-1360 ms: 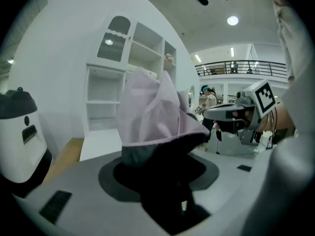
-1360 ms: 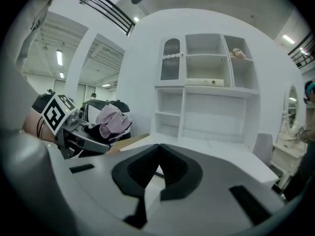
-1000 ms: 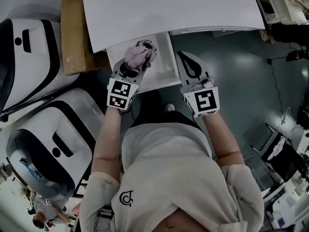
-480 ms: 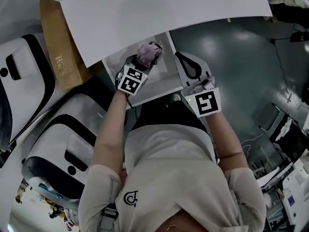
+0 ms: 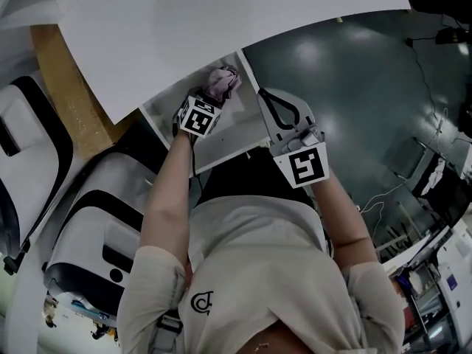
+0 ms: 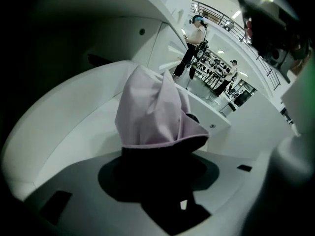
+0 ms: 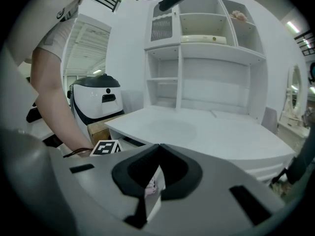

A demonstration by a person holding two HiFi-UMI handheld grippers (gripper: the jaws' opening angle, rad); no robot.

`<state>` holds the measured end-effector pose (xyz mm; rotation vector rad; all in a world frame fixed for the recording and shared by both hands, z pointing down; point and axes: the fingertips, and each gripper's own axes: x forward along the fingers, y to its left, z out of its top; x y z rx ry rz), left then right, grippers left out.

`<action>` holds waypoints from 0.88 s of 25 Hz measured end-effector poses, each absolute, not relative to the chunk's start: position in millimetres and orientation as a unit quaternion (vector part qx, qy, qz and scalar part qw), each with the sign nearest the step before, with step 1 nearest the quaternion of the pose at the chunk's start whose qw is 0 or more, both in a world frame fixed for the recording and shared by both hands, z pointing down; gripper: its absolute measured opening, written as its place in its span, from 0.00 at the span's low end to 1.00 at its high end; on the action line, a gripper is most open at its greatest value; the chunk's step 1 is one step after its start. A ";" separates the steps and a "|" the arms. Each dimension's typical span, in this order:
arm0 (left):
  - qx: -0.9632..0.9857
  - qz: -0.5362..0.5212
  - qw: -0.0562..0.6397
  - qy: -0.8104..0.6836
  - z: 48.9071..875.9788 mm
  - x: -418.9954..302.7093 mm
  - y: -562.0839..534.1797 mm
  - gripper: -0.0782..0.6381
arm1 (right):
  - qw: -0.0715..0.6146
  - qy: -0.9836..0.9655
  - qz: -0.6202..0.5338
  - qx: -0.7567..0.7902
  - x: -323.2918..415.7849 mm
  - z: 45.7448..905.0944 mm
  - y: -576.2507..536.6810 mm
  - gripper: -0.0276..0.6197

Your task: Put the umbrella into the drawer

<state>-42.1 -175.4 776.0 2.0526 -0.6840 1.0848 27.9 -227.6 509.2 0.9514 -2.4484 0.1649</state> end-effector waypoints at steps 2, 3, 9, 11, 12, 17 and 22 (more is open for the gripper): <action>0.788 0.426 0.356 -0.267 781.9 -41.0 -174.2 0.43 | 0.261 -0.900 0.068 0.342 31.3 514.3 -222.6 0.05; 0.784 0.430 0.357 -0.270 784.9 -41.0 -173.7 0.43 | 0.267 -0.900 0.070 0.338 33.4 516.5 -219.7 0.05; 0.768 0.436 0.368 -0.292 795.0 -44.7 -171.3 0.44 | 0.256 -0.896 0.091 0.351 45.3 518.7 -216.0 0.05; 0.768 0.427 0.376 -0.295 794.1 -43.2 -171.9 0.46 | 0.243 -0.895 0.100 0.360 48.0 518.0 -219.2 0.05; 0.769 0.420 0.381 -0.295 793.5 -41.8 -171.9 0.48 | 0.240 -0.894 0.102 0.364 49.1 517.7 -220.9 0.05; 0.772 0.390 0.405 -0.298 777.5 -36.9 -169.9 0.67 | 0.216 -0.892 0.114 0.379 49.6 510.8 -229.1 0.06; 0.775 0.370 0.404 -0.315 740.9 -40.2 -173.5 0.68 | 0.197 -0.893 0.117 0.387 48.2 494.2 -232.8 0.05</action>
